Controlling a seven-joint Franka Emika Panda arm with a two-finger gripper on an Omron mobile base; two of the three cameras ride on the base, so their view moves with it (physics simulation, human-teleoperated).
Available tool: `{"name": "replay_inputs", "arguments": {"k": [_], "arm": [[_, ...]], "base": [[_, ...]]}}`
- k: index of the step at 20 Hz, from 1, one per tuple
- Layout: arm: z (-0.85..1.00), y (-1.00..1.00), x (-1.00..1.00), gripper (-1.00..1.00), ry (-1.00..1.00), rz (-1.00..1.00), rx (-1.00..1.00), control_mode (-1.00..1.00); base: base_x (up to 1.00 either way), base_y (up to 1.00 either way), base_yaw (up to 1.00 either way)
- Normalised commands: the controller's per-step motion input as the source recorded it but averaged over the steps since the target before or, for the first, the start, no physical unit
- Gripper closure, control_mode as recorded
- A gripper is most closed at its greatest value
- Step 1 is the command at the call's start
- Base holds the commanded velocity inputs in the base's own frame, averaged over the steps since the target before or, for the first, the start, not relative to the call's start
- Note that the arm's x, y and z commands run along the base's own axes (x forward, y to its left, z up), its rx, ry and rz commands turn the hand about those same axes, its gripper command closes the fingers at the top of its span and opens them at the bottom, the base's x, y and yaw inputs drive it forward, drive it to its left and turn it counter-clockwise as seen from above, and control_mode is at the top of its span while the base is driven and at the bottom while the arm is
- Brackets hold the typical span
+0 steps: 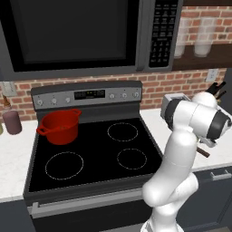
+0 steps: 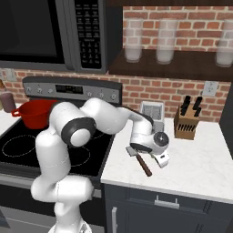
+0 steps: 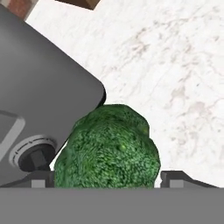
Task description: Put the bell pepper and broccoli in the pot. Retrieve the spatula and lightly stir the vegetables in the pot.
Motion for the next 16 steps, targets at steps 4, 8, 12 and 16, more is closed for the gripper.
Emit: {"name": "replay_inputs", "arguments": {"k": [4,8,12,16], "arm": [[-0.18,0.0,0.1,-1.0,0.02,0.0,0.0,-1.0],[-0.1,0.0,0.17,1.0,0.03,0.0,0.0,-1.0],[0.0,0.01,0.09,1.0,0.02,0.0,0.0,-1.0],[0.27,0.08,-0.09,1.0,-0.01,0.0,0.0,-1.0]], "base": [[0.0,0.0,0.0],[0.0,0.0,0.0],[0.0,0.0,0.0],[0.0,0.0,0.0]]}}
